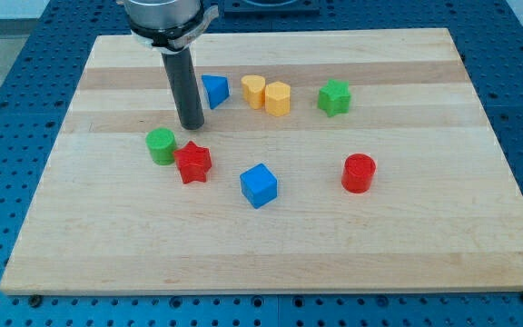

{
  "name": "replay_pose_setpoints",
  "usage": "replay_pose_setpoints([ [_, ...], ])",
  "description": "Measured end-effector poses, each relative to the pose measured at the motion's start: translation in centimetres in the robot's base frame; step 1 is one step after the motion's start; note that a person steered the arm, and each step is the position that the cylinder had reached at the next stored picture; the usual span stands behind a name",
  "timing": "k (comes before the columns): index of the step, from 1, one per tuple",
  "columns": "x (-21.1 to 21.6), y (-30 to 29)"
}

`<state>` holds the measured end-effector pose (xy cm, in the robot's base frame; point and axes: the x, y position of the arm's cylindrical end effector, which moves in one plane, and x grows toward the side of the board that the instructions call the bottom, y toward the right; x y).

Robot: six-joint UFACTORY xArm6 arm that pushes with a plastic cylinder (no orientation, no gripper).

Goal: Slightly move the green star towards the bottom

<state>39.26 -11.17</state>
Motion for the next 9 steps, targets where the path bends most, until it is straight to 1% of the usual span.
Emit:
replay_pose_setpoints([
  [1,0.9,3.7],
  [3,1.0,17.6],
  [4,0.8,19.8],
  [5,-1.6,20.5],
  [6,-3.9,23.2],
  [7,-3.9,23.2],
  [8,-4.3,26.2],
  [9,-5.7,27.3],
])
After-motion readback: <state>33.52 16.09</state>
